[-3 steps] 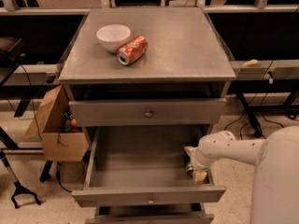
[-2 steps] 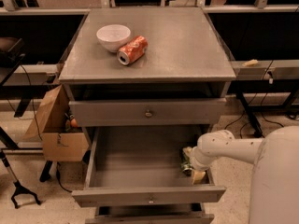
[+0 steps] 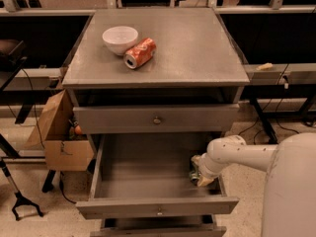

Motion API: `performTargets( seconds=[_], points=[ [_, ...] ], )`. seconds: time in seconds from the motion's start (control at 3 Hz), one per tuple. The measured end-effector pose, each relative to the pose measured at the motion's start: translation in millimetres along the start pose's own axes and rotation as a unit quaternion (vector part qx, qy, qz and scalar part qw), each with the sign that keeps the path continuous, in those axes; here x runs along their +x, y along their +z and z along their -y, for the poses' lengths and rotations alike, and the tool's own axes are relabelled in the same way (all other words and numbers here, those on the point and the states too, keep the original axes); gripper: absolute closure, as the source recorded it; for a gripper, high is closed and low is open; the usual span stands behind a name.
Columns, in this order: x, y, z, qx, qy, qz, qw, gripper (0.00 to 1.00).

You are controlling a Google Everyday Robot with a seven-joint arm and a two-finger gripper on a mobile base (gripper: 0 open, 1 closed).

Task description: Pick green can from middle drawer and place on counter

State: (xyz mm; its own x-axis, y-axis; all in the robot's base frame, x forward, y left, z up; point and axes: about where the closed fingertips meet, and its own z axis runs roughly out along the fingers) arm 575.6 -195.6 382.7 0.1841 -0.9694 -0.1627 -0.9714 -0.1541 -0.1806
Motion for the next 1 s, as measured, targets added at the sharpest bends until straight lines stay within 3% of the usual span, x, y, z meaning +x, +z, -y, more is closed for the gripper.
performTargets(
  seconds=[0.33, 0.67, 1.0],
  points=[
    [-1, -8, 1, 0.0, 0.0, 0.0, 1.0, 0.17],
    [-2, -12, 2, 0.0, 0.0, 0.0, 1.0, 0.0],
    [-3, -18, 11, 0.011, 0.003, 0.002, 0.9999, 0.0]
  ],
)
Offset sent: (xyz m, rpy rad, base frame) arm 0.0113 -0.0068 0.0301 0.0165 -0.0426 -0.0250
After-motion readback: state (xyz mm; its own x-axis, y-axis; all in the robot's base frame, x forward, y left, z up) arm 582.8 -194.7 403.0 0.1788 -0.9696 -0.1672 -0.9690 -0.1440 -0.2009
